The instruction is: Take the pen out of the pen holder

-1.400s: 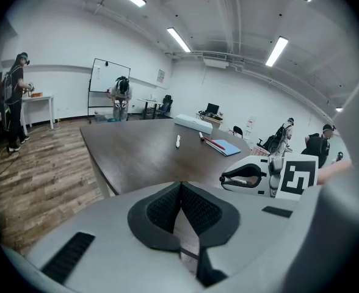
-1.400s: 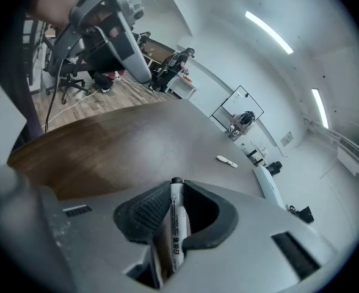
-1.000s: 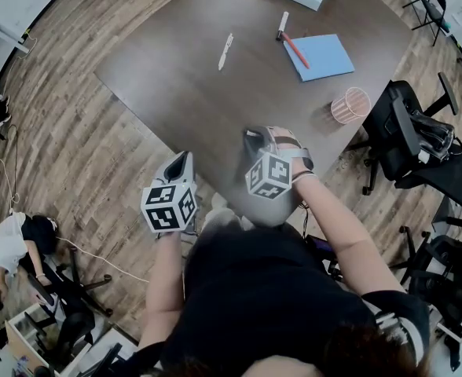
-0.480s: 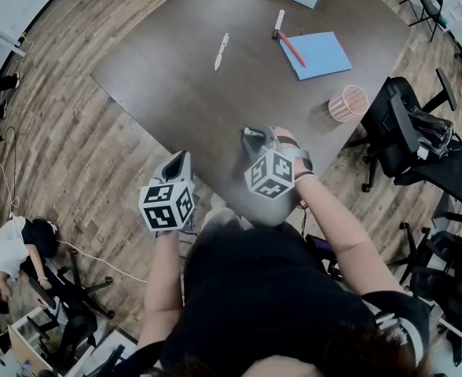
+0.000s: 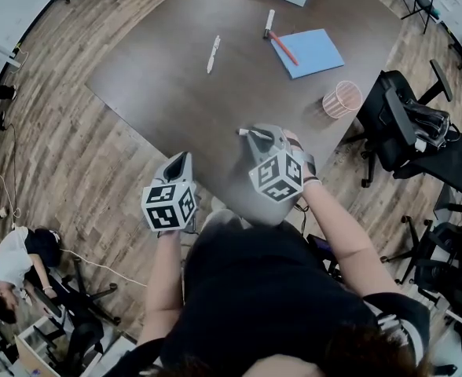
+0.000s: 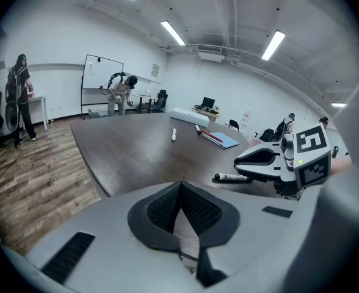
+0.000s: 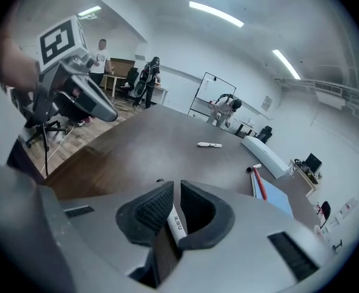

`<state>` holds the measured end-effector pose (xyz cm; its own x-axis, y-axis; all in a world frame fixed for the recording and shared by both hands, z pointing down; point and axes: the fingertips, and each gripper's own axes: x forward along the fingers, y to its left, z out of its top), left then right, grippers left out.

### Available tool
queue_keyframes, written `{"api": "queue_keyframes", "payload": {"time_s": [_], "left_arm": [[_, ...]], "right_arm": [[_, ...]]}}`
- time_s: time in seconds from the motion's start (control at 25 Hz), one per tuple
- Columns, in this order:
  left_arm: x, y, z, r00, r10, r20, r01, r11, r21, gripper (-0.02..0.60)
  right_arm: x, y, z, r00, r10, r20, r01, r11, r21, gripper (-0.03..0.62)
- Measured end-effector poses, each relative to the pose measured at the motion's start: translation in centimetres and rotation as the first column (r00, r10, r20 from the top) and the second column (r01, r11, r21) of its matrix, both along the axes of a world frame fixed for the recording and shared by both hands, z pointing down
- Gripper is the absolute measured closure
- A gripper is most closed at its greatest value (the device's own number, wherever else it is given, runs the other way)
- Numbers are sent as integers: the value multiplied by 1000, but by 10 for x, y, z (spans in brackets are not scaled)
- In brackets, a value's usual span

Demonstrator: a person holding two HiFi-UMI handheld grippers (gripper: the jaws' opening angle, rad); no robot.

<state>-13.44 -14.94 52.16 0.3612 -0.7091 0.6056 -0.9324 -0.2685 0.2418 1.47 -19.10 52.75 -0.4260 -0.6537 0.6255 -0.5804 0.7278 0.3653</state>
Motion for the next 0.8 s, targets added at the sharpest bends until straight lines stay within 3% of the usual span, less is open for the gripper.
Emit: {"api": "queue_keyframes", "payload": {"time_s": [0.44, 0.8], "left_arm": [[13, -6, -3, 1000, 30, 0, -30, 1000, 5, 554], [18, -6, -7, 999, 42, -3, -42, 999, 14, 554]], "right_arm": [[32, 6, -5, 983, 154, 96, -151, 988, -36, 576], [50, 9, -29, 907, 316, 280, -290, 948, -131, 576]]}}
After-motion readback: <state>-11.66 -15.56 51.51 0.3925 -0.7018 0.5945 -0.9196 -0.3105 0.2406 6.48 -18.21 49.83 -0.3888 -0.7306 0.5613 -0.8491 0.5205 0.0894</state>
